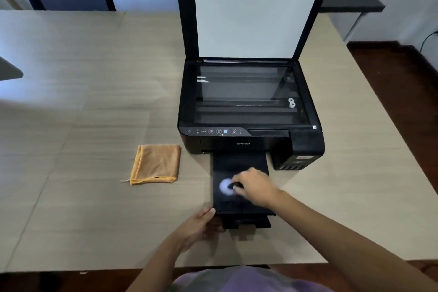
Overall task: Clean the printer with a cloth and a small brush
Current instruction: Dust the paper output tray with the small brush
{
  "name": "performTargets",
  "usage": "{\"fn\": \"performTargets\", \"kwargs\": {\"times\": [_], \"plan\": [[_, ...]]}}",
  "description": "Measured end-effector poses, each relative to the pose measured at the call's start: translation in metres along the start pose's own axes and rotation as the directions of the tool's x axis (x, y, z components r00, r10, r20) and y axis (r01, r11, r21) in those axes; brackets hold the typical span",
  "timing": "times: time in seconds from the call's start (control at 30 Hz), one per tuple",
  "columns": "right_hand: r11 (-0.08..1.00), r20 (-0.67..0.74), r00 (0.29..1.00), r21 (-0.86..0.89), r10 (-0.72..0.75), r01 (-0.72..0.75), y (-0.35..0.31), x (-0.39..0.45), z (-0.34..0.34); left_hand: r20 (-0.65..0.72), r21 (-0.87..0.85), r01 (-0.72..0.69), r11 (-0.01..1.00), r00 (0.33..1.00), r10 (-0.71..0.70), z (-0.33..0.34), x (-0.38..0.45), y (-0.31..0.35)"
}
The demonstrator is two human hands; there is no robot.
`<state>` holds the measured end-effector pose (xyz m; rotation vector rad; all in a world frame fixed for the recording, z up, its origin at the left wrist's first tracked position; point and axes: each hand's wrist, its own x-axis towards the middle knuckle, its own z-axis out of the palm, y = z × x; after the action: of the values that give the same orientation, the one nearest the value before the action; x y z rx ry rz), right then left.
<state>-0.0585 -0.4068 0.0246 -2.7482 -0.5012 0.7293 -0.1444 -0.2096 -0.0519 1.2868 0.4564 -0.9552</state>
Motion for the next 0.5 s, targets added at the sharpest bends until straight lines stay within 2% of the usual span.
{"fn": "performTargets", "kwargs": {"times": [0.07, 0.1, 0.13, 0.23, 0.27, 0.33, 0.37, 0.43, 0.5], "plan": [[0.966, -0.216, 0.945, -0.024, 0.246, -0.257, 0.027, 0.004, -0.019, 0.001, 0.007, 0.008, 1.0, 1.0, -0.008, 0.001, -0.001, 0.001], [0.941, -0.263, 0.91, -0.021, 0.321, -0.338, 0.037, 0.004, -0.024, -0.004, 0.008, 0.008, 1.0, 1.0, -0.007, 0.002, -0.002, 0.0], [0.937, -0.244, 0.912, -0.031, 0.329, -0.347, 0.042, -0.001, -0.024, -0.007, 0.01, 0.005, 1.0, 1.0, -0.005, 0.002, -0.003, -0.001], [0.969, -0.038, 0.976, -0.123, 0.213, -0.216, 0.039, -0.034, -0.002, -0.022, 0.014, -0.003, 1.0, 1.0, 0.003, 0.0, -0.001, -0.002], [0.968, -0.012, 0.972, -0.09, 0.236, -0.236, 0.04, -0.048, 0.006, -0.03, 0.014, -0.006, 1.0, 1.0, 0.006, 0.0, 0.0, -0.002], [0.95, -0.049, 0.949, 0.036, 0.311, -0.31, 0.043, -0.061, 0.019, -0.037, 0.023, -0.008, 1.0, 0.999, 0.009, 0.002, 0.0, -0.002], [0.948, -0.078, 0.95, 0.124, 0.304, -0.293, 0.037, -0.062, 0.026, -0.038, 0.022, -0.011, 1.0, 0.999, 0.012, 0.003, 0.001, -0.002], [0.956, -0.055, 0.983, 0.248, 0.175, -0.156, 0.008, -0.062, 0.037, -0.043, 0.015, -0.004, 1.0, 0.999, 0.005, 0.003, 0.0, -0.003], [0.96, -0.008, 0.995, 0.266, 0.096, -0.09, -0.007, -0.064, 0.043, -0.052, 0.025, 0.012, 1.0, 0.999, -0.011, 0.004, -0.001, -0.003]]}}
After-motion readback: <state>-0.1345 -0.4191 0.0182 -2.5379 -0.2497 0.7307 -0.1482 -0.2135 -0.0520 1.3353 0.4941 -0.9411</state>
